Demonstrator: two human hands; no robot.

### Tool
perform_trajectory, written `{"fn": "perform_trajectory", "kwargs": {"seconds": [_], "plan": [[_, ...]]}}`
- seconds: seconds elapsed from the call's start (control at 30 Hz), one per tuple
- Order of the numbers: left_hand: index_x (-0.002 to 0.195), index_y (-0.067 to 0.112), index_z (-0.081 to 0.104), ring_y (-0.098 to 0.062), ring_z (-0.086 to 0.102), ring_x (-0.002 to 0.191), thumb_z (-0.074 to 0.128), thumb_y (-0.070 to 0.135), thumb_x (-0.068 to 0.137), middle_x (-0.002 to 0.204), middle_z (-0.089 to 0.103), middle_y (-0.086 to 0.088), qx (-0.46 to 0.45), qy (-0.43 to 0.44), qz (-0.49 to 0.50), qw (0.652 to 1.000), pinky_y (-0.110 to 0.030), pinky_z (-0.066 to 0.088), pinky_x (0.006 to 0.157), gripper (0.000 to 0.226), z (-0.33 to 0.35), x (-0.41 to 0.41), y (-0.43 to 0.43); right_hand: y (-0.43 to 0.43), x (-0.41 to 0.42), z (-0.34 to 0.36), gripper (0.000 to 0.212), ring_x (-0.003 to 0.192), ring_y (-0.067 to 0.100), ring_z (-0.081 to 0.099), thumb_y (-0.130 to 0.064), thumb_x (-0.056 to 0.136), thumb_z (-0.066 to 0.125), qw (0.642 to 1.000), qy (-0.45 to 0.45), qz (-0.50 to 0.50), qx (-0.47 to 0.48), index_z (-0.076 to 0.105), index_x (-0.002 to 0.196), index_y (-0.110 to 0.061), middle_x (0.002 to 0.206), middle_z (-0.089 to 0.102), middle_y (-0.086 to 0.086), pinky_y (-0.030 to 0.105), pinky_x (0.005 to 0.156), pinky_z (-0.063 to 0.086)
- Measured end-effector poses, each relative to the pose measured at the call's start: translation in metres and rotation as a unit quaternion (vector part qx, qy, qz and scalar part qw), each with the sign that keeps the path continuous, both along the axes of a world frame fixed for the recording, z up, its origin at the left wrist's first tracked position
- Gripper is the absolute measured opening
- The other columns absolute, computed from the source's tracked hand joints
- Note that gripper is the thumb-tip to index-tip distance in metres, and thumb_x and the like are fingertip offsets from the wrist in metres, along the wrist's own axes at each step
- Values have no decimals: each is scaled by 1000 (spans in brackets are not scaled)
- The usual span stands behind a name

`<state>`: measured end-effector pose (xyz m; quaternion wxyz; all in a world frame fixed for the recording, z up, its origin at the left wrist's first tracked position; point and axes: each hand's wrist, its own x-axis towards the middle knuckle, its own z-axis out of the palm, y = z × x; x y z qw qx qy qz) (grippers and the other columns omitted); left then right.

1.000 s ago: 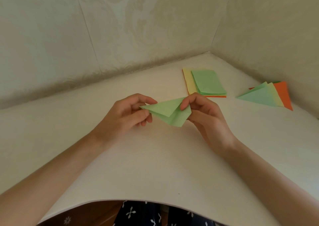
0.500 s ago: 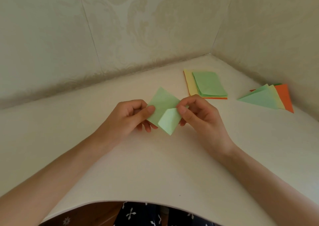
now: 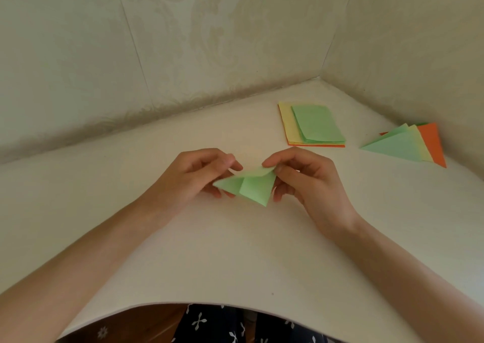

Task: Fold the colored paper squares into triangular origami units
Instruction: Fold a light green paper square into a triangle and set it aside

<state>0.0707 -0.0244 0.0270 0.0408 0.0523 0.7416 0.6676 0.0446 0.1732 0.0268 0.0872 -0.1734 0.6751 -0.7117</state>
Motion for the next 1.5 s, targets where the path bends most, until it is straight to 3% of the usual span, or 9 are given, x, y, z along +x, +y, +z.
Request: {"fn": "perform_trajectory", "kwargs": {"seconds": [0.2, 0.37, 0.57, 0.67, 0.8, 0.93, 1.13, 1.3, 1.5], "plan": [[85, 12, 69, -5, 62, 70, 67, 12, 77, 74, 69, 1, -2, 9, 11, 1000, -13, 48, 65, 8, -5, -2, 2, 4, 3, 1, 32, 79, 13, 59, -7, 74, 43, 991, 66, -2, 120, 72, 80, -17, 81, 69, -2, 23, 70, 44], [85, 21, 68, -2, 62, 75, 69, 14, 82, 82, 69, 8, -153, 123, 14, 980, -13, 47, 72, 7, -17, 0, 2, 6, -3, 0, 8, 56, -2, 48, -12, 87, 64, 970, 83, -57, 223, 60, 84, -19, 70, 64, -6, 11, 57, 33], [96, 14, 70, -13, 53, 90, 48, 17, 89, 101, 63, 0, -420, 359, -64, 831, -25, 39, 79, 23, -25, 2, 3, 8, -5, -8, 11, 88, 8, 45, -13, 86, 62, 902, 170, -72, 390, 62, 82, -23, 79, 57, -11, 10, 73, 33], [99, 14, 72, -19, 59, 83, 40, 12, 86, 98, 66, -1, -480, 382, -101, 783, -32, 46, 69, 35, -22, 12, 9, 10, -7, -14, 9, 95, 19, 41, -11, 86, 63, 874, 221, -69, 428, 67, 87, -18, 89, 55, -4, 23, 81, 33], [105, 16, 71, -18, 61, 81, 38, 19, 82, 100, 65, 2, -516, 343, -106, 777, -29, 51, 63, 40, -18, 25, 13, 22, -3, -19, 56, 92, 25, 47, 3, 74, 34, 787, 398, -31, 469, 72, 106, -24, 98, 59, 3, 31, 78, 38], [112, 16, 69, -16, 60, 85, 40, 20, 82, 105, 64, 2, -520, 310, -107, 789, -30, 53, 65, 42, -23, 30, 12, 31, 0, -20, 68, 99, 26, 43, -4, 65, 23, 710, 453, -50, 537, 72, 108, -24, 99, 64, 5, 34, 78, 36], [117, 16, 67, -14, 57, 95, 38, 23, 84, 112, 63, 4, -524, 291, -88, 795, -28, 51, 77, 44, -24, 36, 15, 30, 2, -14, 65, 102, 28, 42, -6, 62, 25, 694, 446, -85, 559, 73, 104, -16, 104, 65, 8, 38, 78, 45], [115, 14, 66, -16, 54, 109, 39, 22, 83, 124, 61, -2, -542, 284, -79, 787, -23, 34, 98, 43, -18, 37, 18, 24, 6, -15, 64, 99, 27, 57, -6, 65, 27, 687, 477, -16, 548, 70, 111, -18, 104, 66, 0, 35, 81, 42], [111, 13, 67, -15, 61, 107, 41, 26, 85, 120, 66, -1, -588, 264, -67, 762, -30, 32, 103, 39, -15, 46, 11, 23, 8, -17, 62, 93, 27, 59, -5, 65, 26, 682, 489, -36, 543, 71, 107, -16, 100, 68, 0, 32, 79, 31]]}}
